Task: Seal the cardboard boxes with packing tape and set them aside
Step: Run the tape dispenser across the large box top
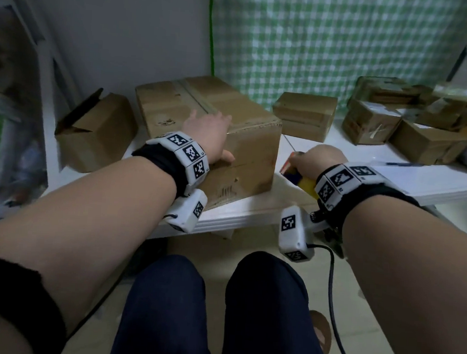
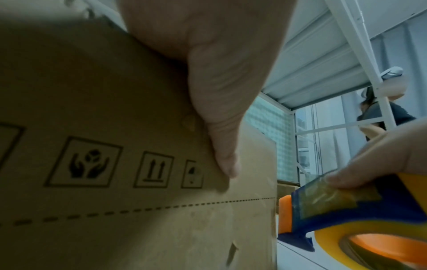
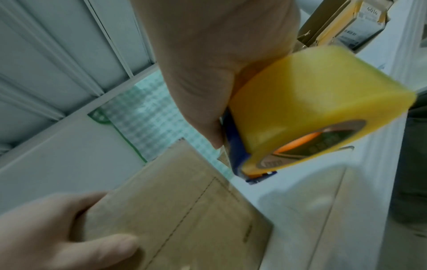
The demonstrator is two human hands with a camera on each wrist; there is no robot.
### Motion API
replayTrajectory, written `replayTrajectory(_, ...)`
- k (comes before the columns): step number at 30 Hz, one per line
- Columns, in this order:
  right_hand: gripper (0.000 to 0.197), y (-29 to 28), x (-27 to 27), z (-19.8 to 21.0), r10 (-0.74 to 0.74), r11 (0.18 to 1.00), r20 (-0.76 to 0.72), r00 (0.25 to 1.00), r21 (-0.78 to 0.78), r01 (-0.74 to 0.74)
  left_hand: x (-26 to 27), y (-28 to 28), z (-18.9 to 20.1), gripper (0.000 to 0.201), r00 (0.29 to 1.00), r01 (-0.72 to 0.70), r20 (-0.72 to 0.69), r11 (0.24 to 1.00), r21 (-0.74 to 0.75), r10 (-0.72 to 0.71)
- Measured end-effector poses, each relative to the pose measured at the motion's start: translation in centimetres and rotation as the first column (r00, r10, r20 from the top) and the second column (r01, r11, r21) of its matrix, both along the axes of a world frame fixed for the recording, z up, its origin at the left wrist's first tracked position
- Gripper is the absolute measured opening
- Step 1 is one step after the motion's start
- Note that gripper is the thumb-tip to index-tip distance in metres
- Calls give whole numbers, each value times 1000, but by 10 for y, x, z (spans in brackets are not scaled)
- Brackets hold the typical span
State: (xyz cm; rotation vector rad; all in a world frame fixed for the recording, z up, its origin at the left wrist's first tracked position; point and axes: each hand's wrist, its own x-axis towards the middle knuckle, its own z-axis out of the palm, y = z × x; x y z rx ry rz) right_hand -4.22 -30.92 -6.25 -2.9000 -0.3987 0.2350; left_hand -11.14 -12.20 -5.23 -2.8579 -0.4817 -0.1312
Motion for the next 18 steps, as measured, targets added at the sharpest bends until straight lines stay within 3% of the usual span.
replayTrajectory(5,43,20,14,-22,-20,999,33,999,29,19,-19,19,2,94,1000,-5,21,998,-60,7)
replayTrajectory(8,40,34,16,-22,-67,994,-16,998,83,68,-19,22,1,93,999,20,45,998,-60,-18)
replayTrajectory(13,38,43,27,-14,-89,954,9,996,287,83,-22,34,6,85,1000,4,-19,986,-169,-7)
replayTrajectory(18,30,51,28,4,-140,904,239,961,426,26,-32,52,16,82,940,-324,-14,878,-352,341)
